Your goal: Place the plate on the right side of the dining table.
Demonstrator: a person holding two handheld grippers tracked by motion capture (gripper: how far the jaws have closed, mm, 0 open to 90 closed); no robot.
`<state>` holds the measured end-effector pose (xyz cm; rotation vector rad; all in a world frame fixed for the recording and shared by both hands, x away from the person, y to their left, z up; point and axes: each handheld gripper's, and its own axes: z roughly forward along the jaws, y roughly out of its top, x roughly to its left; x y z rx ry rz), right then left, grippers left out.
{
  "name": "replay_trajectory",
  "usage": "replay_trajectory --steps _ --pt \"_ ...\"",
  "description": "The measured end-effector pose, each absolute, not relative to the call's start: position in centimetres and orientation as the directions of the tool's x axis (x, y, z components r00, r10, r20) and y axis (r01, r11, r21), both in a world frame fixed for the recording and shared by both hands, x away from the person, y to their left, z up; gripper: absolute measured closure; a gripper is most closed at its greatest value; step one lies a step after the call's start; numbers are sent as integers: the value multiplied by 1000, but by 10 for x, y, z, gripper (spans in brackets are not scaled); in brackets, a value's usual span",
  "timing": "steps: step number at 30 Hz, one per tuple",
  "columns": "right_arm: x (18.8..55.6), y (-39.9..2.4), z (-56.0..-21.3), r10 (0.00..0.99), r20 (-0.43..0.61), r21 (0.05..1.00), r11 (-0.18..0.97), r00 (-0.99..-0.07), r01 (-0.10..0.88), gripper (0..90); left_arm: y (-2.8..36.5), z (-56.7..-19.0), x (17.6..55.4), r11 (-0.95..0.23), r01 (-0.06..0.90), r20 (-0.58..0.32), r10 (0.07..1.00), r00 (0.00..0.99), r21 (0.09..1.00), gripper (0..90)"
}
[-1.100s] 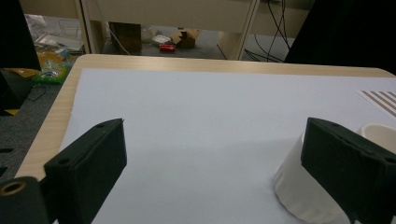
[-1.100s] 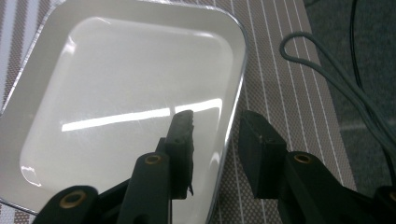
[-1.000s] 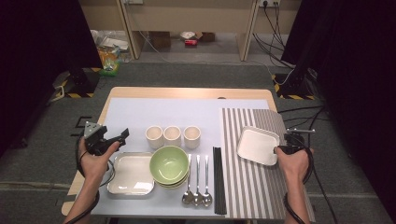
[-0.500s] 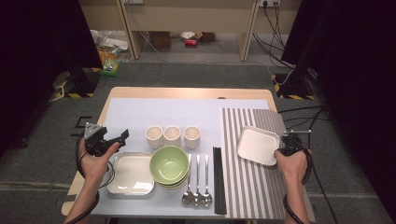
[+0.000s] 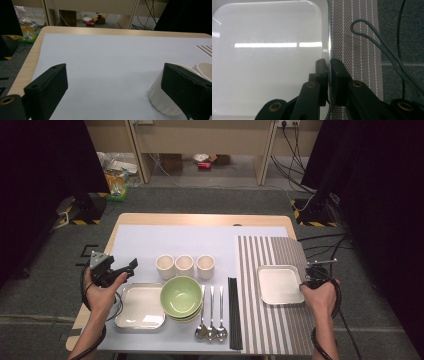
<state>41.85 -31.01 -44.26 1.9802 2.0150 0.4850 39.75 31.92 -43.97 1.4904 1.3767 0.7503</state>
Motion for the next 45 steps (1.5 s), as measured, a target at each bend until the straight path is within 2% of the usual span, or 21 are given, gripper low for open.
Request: replay_trajectory --steps 7,16,45 --pt "413 -310 -442 998 66 415 -10 -19 910 854 320 -440 398 73 396 -156 971 181 915 63" --pt "404 -309 -442 998 46 413 17 -40 911 852 322 -440 398 81 393 -160 972 173 916 63" --pt "398 -308 -442 999 39 401 6 -24 916 847 323 -439 398 82 394 -162 971 175 915 64"
